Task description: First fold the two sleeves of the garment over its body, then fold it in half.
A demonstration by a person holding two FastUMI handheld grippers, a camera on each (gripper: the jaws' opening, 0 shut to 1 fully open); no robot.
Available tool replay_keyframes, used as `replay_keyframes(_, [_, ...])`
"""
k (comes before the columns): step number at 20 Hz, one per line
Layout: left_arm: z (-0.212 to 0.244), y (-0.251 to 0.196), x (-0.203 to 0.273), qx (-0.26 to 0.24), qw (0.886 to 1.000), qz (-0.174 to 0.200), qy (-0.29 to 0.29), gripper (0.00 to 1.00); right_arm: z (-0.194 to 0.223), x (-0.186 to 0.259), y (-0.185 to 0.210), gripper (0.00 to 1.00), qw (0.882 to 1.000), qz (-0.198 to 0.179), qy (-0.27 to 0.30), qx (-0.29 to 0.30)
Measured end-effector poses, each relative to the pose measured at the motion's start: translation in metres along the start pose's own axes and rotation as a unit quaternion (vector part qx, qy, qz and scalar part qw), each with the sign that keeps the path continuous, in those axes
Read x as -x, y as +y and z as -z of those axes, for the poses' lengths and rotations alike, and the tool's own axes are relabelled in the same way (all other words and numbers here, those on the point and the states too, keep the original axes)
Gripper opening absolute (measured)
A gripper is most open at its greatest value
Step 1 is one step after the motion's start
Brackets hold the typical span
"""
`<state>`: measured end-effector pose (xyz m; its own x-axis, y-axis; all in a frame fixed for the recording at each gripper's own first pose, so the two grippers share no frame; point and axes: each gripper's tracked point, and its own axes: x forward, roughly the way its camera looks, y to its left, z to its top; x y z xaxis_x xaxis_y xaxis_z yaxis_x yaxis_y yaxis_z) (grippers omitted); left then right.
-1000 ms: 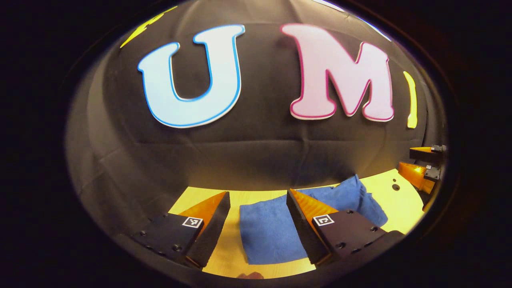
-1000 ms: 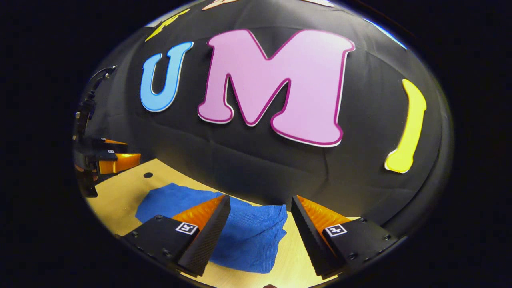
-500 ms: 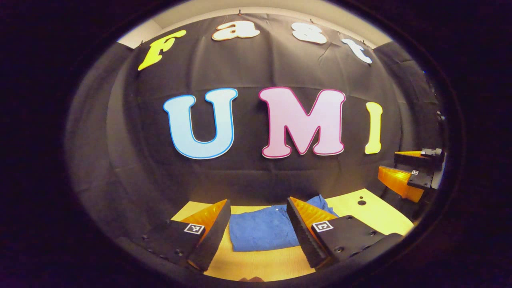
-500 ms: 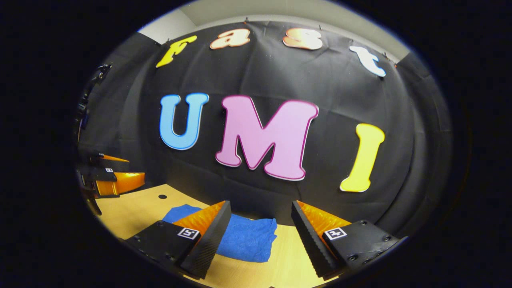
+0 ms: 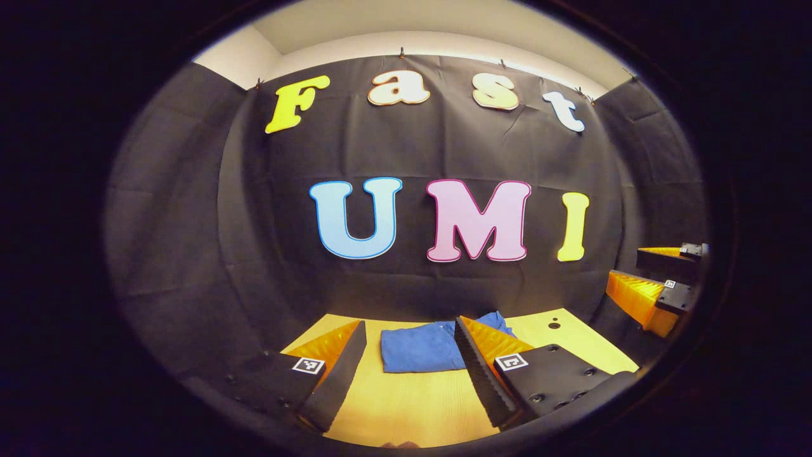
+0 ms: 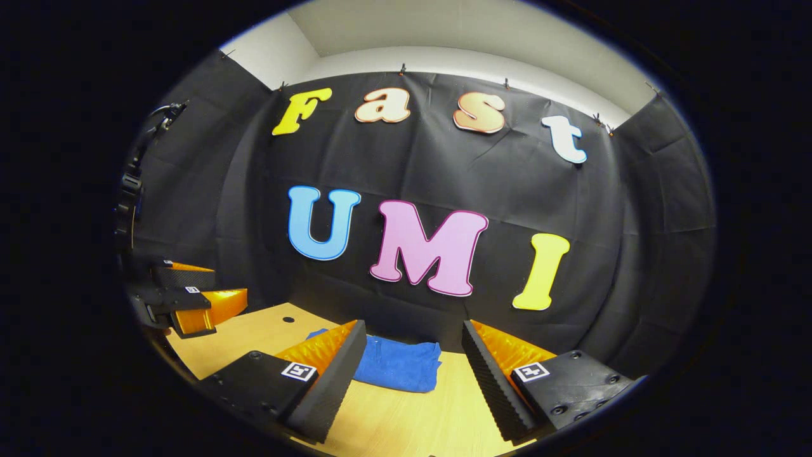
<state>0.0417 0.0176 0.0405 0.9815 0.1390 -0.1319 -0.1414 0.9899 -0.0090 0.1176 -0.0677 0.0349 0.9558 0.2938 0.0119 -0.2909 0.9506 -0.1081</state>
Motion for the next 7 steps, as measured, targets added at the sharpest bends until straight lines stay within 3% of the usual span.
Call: replay_keyframes(7, [0.005, -0.01, 0.078, -0.015, 1.0, 0.018, -0.008, 0.84, -0.006, 0.069, 0.016, 0.96, 1.0, 0.008, 0.011, -0.024])
